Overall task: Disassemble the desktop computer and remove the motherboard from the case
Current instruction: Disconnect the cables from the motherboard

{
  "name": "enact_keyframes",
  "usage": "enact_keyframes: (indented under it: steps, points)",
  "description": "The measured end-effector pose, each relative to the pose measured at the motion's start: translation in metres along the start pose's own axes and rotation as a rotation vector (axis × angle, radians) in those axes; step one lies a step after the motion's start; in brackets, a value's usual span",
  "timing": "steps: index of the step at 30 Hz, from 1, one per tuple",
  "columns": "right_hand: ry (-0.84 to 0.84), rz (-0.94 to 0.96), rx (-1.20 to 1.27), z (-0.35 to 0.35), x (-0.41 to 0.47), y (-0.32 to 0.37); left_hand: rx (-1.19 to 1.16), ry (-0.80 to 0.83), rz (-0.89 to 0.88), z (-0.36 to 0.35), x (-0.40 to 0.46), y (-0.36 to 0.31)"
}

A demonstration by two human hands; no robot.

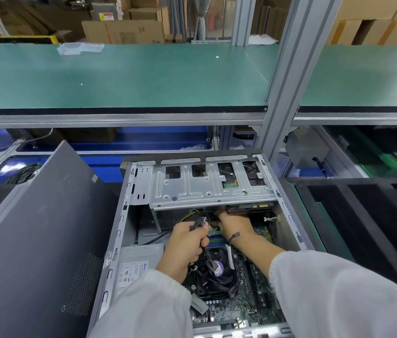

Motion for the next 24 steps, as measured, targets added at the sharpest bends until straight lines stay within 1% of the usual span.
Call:
enact_keyframes:
  steps: [3,6,9,13,16,21,24]
  points:
    - [0.021,0.035,-0.001,-0.004,0.002,0.003,0.007,-0.002,-0.012,-0.001,-0.002,-0.002]
    - [-0.019,0.025,-0.005,0.001,0.003,0.0,0.012,-0.006,-0.012,-0.001,-0.003,-0.002]
    - [-0.028,0.021,0.095,0.002,0.001,-0.004,0.027,0.003,-0.011,-0.003,-0.003,-0.001]
    - [0.006,0.024,0.019,0.0,-0.002,0.0,0.027,0.009,-0.01,-0.004,-0.004,-0.001]
    - [0.011,0.005,0.051,0.0,-0.002,0.001,0.034,0.018,-0.012,-0.004,-0.005,-0.002]
    - [-0.017,-0.028,0.091,0.007,-0.006,0.002,0.04,-0.01,-0.026,-0.002,-0.005,-0.005]
    - [0.02,-0.065,0.145,0.005,-0.013,0.002,0.044,-0.052,-0.089,0.002,-0.006,-0.011]
Point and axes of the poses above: each hand's wrist, its own x-axis towards the middle knuckle, its own z-axis out of the back of the hand, y = z × x, the point moved 10 cm from there along x, towards the middle knuckle, and after that the axes turned 7 degrees about z, right-handed, at the moved point
